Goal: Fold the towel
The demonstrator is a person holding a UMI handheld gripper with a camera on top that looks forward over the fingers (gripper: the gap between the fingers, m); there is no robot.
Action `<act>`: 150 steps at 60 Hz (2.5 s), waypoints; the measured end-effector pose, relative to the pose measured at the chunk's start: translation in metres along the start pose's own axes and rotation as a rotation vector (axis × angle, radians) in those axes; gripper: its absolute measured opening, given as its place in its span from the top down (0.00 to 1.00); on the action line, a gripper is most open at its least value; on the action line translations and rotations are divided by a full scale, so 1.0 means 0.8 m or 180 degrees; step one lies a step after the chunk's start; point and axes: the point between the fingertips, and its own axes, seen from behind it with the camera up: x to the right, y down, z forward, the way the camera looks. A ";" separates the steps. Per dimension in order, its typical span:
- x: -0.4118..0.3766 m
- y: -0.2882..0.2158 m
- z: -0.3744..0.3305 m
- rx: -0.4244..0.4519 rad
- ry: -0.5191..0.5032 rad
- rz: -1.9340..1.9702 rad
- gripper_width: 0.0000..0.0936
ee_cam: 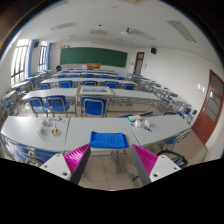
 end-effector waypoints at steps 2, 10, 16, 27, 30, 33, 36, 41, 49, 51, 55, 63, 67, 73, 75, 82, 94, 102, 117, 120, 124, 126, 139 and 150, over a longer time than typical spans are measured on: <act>-0.002 0.002 0.001 -0.0008 -0.0021 0.0021 0.09; -0.012 0.024 0.012 -0.0093 -0.0084 0.0070 0.09; -0.026 0.058 0.033 -0.0214 -0.0091 0.0035 0.09; -0.084 0.124 0.110 -0.0329 -0.0272 -0.0015 0.09; -0.106 0.136 0.144 -0.0333 -0.0337 -0.0018 0.09; -0.130 0.144 0.183 -0.0321 -0.0419 -0.0003 0.09; -0.156 0.148 0.226 -0.0303 -0.0507 0.0021 0.09; -0.193 0.147 0.306 -0.0262 -0.0597 0.0034 0.09; -0.221 0.149 0.429 -0.0320 -0.0548 -0.0071 0.09; -0.224 0.149 0.456 -0.0331 -0.0526 -0.0093 0.09; -0.229 0.155 0.502 -0.0422 -0.0501 -0.0126 0.09; -0.222 0.166 0.568 -0.0539 -0.0415 -0.0112 0.10; -0.224 0.163 0.583 -0.0507 -0.0488 -0.0033 0.12; -0.218 0.160 0.594 -0.0439 -0.0507 -0.0046 0.32; -0.219 0.159 0.595 -0.0417 -0.0537 -0.0080 0.41; -0.211 0.157 0.600 -0.0351 -0.0547 -0.0385 0.94; -0.209 0.154 0.600 -0.0411 -0.0694 -0.0558 0.99; -0.233 0.118 0.576 -0.0426 -0.1023 -0.0301 0.99; -0.204 0.014 0.529 -0.0155 -0.1453 0.0360 0.98; -0.174 0.026 0.541 -0.0196 -0.1378 0.0388 0.97; -0.127 0.057 0.563 -0.0342 -0.1168 0.0347 0.94; -0.100 0.072 0.575 -0.0401 -0.1011 0.0331 0.83; 0.033 0.096 0.583 -0.0412 -0.0428 0.0078 0.09; 0.027 0.061 0.503 -0.0234 -0.0432 -0.0057 0.09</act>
